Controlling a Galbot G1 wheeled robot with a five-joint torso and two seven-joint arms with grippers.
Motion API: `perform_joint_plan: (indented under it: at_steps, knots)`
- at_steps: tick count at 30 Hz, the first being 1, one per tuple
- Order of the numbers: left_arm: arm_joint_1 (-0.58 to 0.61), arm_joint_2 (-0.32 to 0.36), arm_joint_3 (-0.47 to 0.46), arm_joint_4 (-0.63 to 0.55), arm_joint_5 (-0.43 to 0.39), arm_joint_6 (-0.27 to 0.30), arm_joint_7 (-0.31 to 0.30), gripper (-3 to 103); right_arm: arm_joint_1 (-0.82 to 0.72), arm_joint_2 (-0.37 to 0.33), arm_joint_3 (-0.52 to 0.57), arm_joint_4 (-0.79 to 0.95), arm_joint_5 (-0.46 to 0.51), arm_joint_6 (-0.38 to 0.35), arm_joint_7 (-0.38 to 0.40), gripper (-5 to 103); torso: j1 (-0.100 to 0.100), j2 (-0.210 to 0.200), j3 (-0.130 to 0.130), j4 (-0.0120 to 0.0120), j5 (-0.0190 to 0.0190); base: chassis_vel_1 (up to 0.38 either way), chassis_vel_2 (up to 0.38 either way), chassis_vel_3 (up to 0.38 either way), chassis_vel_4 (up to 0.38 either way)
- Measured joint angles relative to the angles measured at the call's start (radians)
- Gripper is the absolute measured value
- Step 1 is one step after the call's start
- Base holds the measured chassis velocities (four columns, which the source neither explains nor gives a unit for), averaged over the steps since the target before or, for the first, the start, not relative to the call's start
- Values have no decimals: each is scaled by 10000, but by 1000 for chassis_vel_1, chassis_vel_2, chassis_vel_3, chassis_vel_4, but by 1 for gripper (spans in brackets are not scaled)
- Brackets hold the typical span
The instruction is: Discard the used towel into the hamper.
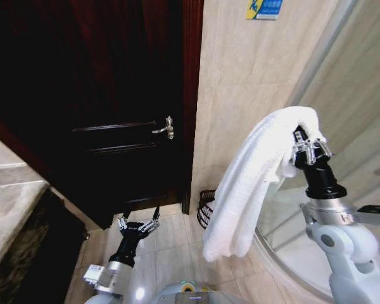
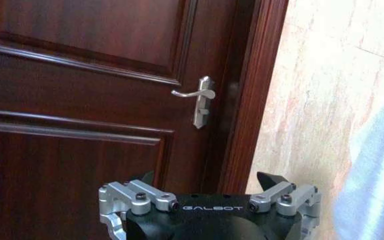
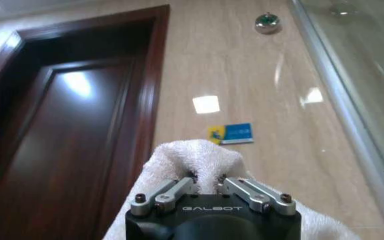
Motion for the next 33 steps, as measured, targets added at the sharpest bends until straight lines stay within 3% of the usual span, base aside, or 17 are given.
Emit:
perform_joint_plan:
  at_steps: [3,5,13,33]
  knots:
    - [-1,4,0,1,0,0,0,100,154,-143,122,-221,-55,54,-3,8,-1,7,0,-9,-18,-105,50,12,-35]
    - [-1,0,0,1,0,0,0,100,332,-340,177,-554,-97,131,-33,8,-10,16,-2,-5,-1,38,-20,-35,-12]
    - [2,0,0,0,0,0,0,100,1084,-892,-39,-1911,44,725,-581,8,-10,27,4,-2,-6,49,-35,-40,30]
    - [2,0,0,1,0,0,0,100,1871,-765,-943,-3930,139,1387,-1350,8,0,39,12,-3,-7,0,0,0,0]
